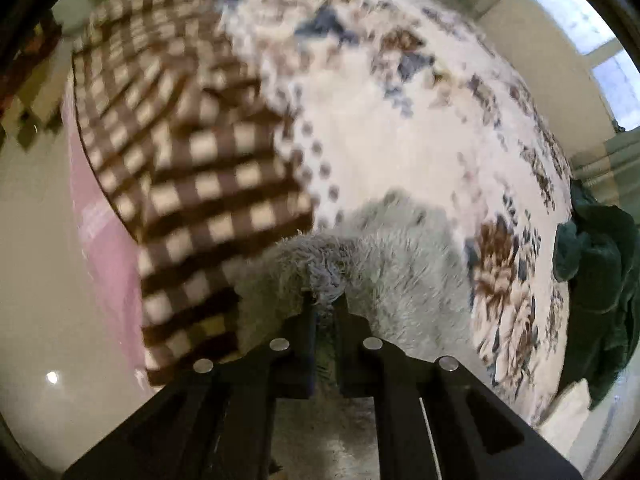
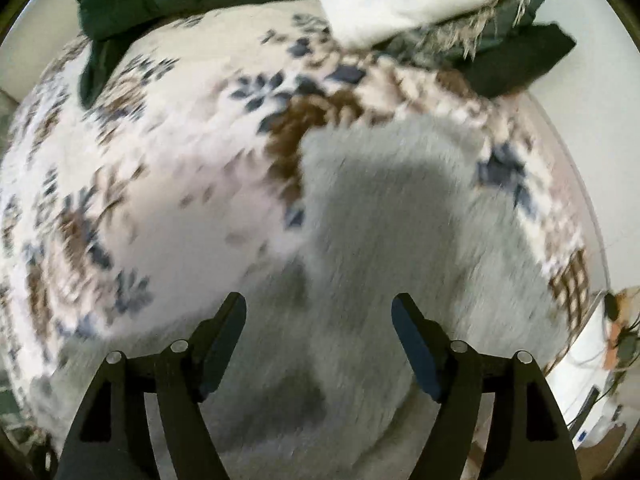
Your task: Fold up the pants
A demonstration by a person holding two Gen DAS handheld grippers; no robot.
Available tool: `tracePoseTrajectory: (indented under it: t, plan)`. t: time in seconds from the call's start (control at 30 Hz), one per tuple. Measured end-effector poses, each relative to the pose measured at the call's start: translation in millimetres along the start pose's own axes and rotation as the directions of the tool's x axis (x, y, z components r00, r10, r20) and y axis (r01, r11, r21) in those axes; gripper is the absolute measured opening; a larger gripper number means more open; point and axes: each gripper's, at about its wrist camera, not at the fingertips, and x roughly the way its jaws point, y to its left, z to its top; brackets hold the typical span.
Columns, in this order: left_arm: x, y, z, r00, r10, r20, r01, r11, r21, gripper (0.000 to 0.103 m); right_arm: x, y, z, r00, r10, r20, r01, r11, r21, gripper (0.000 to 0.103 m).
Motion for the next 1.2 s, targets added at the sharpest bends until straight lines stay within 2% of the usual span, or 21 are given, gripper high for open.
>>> tracePoseTrajectory:
  t: [0.07, 0.13, 0.2, 0.23, 0.27, 0.3, 0.37, 0.43, 0.5, 0.63, 0.67, 0.73, 0.77, 0.8, 0.87, 0.93, 0.97, 1.0, 1.1, 1.2]
  plan:
    - [2.0, -1.5, -9.7, 1.000, 0.003, -0.026, -0.002, 1.000, 0.009, 0.008, 17.7, 4.5, 17.1, 0.999, -0.049, 0.009, 0.049, 0.999, -0.016, 0.083]
    - [-3.6, -7.3, -18.9, 0.999, 0.042, -0.031, -0.041, 0.998, 0.036, 0.017, 35.5, 9.1, 27.7, 0.996, -0.087, 0.010, 0.087, 0.996, -0.033, 0.083]
    - [-14.5, -15.7, -27.8, 0.998, 0.059, -0.009, -0.059, 0.996, 0.064, 0.038, 55.7, 14.0, 33.4, 0.994, -0.111, -0.010, 0.111, 0.992, -0.056, 0.083]
    - [-20.3, -22.8, -31.9, 0.997, 0.070, 0.011, -0.071, 0.994, 0.082, 0.045, 66.9, 14.2, 35.9, 0.992, -0.120, -0.036, 0.118, 0.991, -0.058, 0.083]
    - [-28.1, -33.1, -38.2, 0.995, 0.091, 0.034, -0.094, 0.988, 0.121, 0.065, 74.7, 14.4, 34.2, 0.989, -0.132, -0.061, 0.128, 0.990, -0.062, 0.078]
    - [-31.3, -41.0, -41.2, 0.994, 0.097, 0.047, -0.103, 0.983, 0.152, 0.076, 78.2, 12.8, 32.2, 0.988, -0.141, -0.067, 0.136, 0.988, -0.069, 0.051]
    - [-41.1, -61.9, -51.5, 0.990, 0.114, 0.083, -0.131, 0.963, 0.235, 0.076, 71.5, 1.0, 27.2, 0.983, -0.177, -0.035, 0.176, 0.983, -0.050, 0.012]
    - [-46.4, -78.7, -59.9, 0.989, 0.117, 0.088, -0.138, 0.944, 0.298, 0.077, 51.8, -20.9, 21.1, 0.989, -0.149, 0.012, 0.148, 0.988, 0.030, 0.011]
    - [-50.5, -90.9, -67.5, 0.991, 0.109, 0.080, -0.129, 0.936, 0.328, 0.082, 19.4, -56.3, 12.0, 0.988, -0.136, 0.071, 0.125, 0.983, 0.135, 0.011]
    - [-48.1, -114.7, -92.6, 0.997, 0.072, 0.032, -0.079, 0.922, 0.380, 0.083, -27.8, -138.6, -19.8, 0.982, -0.140, 0.125, 0.088, 0.931, 0.355, 0.011]
    - [-44.7, -120.1, -99.7, 0.997, 0.075, 0.021, -0.078, 0.917, 0.391, 0.083, -28.7, -163.1, -28.9, 0.985, -0.127, 0.113, 0.071, 0.910, 0.409, 0.011]
    - [-39.1, -124.7, -112.0, 0.997, 0.072, -0.011, -0.062, 0.916, 0.397, 0.083, -10.2, -213.1, -51.6, 0.998, -0.066, 0.022, 0.045, 0.849, 0.526, 0.012]
    - [-34.5, -126.0, -118.5, 0.997, 0.073, -0.029, -0.056, 0.916, 0.397, 0.083, 0.4, -232.0, -64.1, 0.998, -0.047, -0.033, 0.058, 0.812, 0.581, 0.015]
    - [-29.3, -126.5, -124.6, 0.996, 0.082, -0.044, -0.057, 0.915, 0.399, 0.083, 9.5, -247.4, -75.0, 0.996, -0.029, -0.084, 0.075, 0.782, 0.619, 0.016]
    - [-23.7, -127.2, -133.5, 0.994, 0.091, -0.060, -0.059, 0.913, 0.404, 0.083, 16.9, -267.3, -90.2, 0.993, 0.024, -0.113, 0.058, 0.743, 0.667, 0.019]
    - [-21.1, -124.6, -139.9, 0.992, 0.110, -0.062, -0.075, 0.911, 0.405, 0.083, 9.9, -270.8, -99.2, 0.996, 0.078, -0.041, -0.028, 0.727, 0.686, 0.037]
    - [-19.9, -122.2, -140.7, 0.991, 0.115, -0.062, -0.081, 0.912, 0.401, 0.083, 4.7, -267.5, -101.8, 0.992, 0.124, 0.019, -0.104, 0.723, 0.683, 0.053]
    - [-18.7, -119.5, -141.1, 0.990, 0.125, -0.062, -0.091, 0.913, 0.397, 0.083, 2.6, -262.7, -103.4, 0.984, 0.170, 0.054, -0.161, 0.718, 0.677, 0.059]
    - [-11.9, -108.9, -141.0, 0.986, 0.155, -0.065, -0.119, 0.918, 0.379, 0.083, 16.3, -238.7, -105.4, 0.951, 0.303, 0.055, -0.263, 0.707, 0.656, 0.059]
    - [-0.7, -93.8, -135.6, 0.981, 0.184, -0.061, -0.153, 0.928, 0.340, 0.083, 40.6, -223.5, -101.4, 0.944, 0.327, 0.036, -0.270, 0.708, 0.652, 0.057]
